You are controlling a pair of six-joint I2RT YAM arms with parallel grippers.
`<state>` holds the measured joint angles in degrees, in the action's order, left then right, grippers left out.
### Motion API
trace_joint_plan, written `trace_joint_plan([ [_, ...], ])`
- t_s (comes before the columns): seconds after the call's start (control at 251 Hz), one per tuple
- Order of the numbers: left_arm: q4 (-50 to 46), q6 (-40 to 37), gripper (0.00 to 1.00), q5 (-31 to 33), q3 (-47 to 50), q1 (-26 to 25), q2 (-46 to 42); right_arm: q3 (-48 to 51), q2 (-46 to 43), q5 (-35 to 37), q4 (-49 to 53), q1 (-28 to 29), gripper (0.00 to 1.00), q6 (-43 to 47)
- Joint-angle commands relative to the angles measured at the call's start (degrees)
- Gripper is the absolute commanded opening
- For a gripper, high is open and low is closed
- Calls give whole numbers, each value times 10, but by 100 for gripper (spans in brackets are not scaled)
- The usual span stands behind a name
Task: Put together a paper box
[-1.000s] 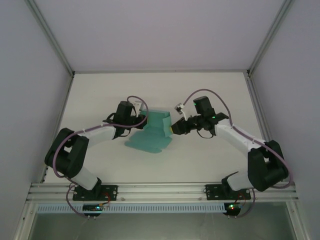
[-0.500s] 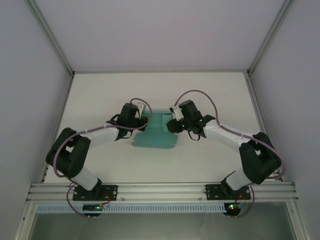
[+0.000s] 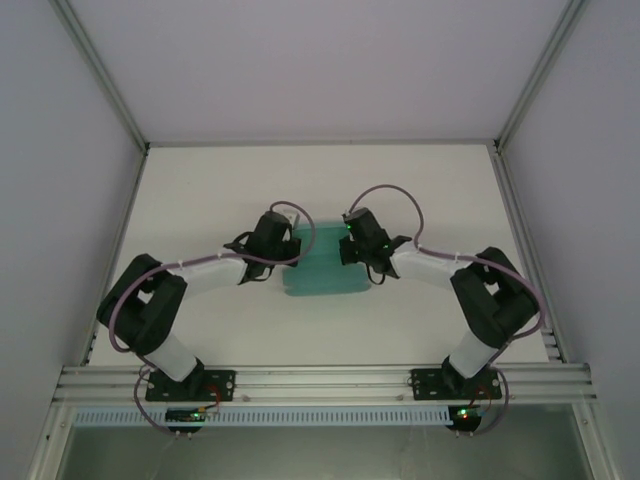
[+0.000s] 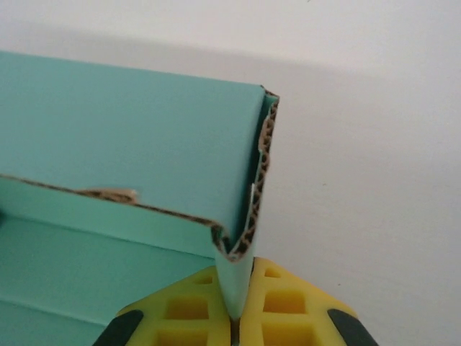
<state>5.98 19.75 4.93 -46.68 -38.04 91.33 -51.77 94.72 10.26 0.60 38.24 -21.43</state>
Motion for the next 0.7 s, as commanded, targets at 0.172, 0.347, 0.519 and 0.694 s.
trace_joint_plan([
  [0.172,-25,41,0,56,-44,-30,12,-67,64,234,122,10,3,-125],
  [0.347,-34,41,0,52,-52,-29,25,-53,60,226,88,8,13,-111],
  [0.519,-32,30,0,37,-49,-31,27,2,24,116,-39,-11,19,-59],
  [0.694,-27,24,0,26,-46,-32,26,23,9,21,-95,-43,27,-50],
])
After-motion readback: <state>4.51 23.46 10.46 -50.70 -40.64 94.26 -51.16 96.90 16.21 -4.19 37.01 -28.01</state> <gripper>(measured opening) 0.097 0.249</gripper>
